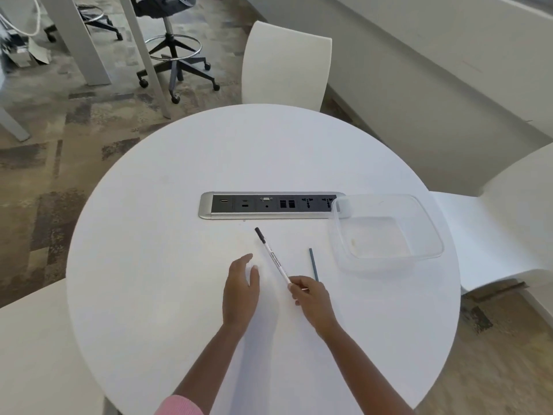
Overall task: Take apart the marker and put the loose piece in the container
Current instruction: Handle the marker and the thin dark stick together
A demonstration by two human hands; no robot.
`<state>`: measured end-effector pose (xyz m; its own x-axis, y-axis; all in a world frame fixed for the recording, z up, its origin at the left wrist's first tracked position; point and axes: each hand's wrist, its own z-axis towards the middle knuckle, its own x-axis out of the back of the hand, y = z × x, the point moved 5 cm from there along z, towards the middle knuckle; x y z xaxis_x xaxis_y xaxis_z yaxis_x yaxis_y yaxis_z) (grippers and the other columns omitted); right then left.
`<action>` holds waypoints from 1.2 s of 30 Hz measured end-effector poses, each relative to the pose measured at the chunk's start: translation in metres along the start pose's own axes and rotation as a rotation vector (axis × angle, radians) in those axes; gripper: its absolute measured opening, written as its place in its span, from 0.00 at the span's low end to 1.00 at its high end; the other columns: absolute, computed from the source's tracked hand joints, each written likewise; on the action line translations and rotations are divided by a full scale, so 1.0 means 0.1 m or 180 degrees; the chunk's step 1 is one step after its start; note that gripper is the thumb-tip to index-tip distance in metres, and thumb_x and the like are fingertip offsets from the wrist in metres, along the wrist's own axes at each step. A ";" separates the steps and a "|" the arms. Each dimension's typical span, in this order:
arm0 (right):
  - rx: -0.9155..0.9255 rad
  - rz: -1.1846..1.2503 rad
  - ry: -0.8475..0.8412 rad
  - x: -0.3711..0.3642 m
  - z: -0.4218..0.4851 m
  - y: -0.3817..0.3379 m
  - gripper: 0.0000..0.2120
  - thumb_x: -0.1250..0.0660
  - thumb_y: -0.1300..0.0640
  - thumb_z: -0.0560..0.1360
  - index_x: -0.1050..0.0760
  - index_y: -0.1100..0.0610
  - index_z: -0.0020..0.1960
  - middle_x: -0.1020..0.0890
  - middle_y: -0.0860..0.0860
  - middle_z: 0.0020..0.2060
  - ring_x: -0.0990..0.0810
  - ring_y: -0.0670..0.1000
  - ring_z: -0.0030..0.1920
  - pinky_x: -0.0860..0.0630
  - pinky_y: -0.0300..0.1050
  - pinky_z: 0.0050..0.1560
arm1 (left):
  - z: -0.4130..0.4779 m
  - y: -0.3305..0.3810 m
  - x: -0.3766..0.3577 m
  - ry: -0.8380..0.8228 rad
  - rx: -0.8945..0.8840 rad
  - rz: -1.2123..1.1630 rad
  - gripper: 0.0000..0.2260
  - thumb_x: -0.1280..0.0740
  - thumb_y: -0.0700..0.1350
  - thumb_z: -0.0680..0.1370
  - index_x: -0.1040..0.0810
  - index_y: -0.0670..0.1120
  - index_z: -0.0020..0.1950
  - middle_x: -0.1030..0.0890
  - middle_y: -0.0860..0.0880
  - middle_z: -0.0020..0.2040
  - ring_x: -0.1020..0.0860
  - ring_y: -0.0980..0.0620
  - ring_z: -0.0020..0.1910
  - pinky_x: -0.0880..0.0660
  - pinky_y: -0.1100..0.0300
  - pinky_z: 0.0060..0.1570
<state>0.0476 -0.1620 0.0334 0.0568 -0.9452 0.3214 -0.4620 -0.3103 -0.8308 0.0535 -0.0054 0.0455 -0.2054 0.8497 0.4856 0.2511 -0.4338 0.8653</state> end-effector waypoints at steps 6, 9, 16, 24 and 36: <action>-0.0040 0.0180 -0.0570 0.19 -0.19 -0.16 0.07 0.37 0.62 0.75 0.21 0.54 0.46 0.24 0.48 0.34 0.28 0.44 0.33 0.33 0.32 0.29 | -0.02 0.06 -0.12 -0.0835 0.1450 -0.2173 0.09 0.40 0.44 0.80 0.27 0.43 0.57 0.21 0.44 0.52 0.22 0.48 0.47 0.25 0.60 0.46; -0.0038 0.0112 -0.0764 0.25 -0.26 -0.22 0.08 0.38 0.62 0.75 0.20 0.55 0.47 0.25 0.48 0.35 0.29 0.45 0.33 0.35 0.33 0.30 | -0.07 0.10 -0.20 -0.1258 0.1495 -0.2589 0.09 0.41 0.42 0.80 0.26 0.44 0.58 0.18 0.46 0.50 0.20 0.48 0.49 0.21 0.62 0.44; -0.0339 0.0565 -0.0948 0.31 -0.36 -0.29 0.12 0.42 0.56 0.78 0.22 0.59 0.49 0.21 0.50 0.34 0.29 0.44 0.30 0.34 0.33 0.29 | -0.15 0.21 -0.20 -0.1083 0.1565 -0.3220 0.08 0.41 0.35 0.79 0.25 0.42 0.52 0.16 0.49 0.36 0.16 0.54 0.36 0.20 0.65 0.35; -0.0303 0.0158 -0.1077 0.32 -0.39 -0.29 0.11 0.40 0.57 0.77 0.20 0.59 0.43 0.24 0.48 0.29 0.30 0.41 0.27 0.33 0.31 0.29 | -0.17 0.26 -0.18 -0.0951 0.1386 -0.3163 0.06 0.40 0.35 0.78 0.24 0.42 0.50 0.17 0.50 0.34 0.17 0.55 0.34 0.21 0.64 0.35; 0.0314 -0.1101 -0.0501 0.35 -0.33 -0.37 0.15 0.35 0.63 0.73 0.25 0.51 0.30 0.27 0.47 0.26 0.32 0.45 0.27 0.35 0.29 0.26 | -0.25 0.36 -0.15 -0.0601 0.1299 -0.3067 0.06 0.38 0.31 0.76 0.24 0.40 0.43 0.19 0.48 0.33 0.17 0.54 0.33 0.20 0.64 0.36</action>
<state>0.0370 -0.1804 0.0903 0.3329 -0.7847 0.5229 -0.3048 -0.6143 -0.7278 0.0416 -0.0410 0.0726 -0.3453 0.8290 -0.4399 0.3660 0.5505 0.7503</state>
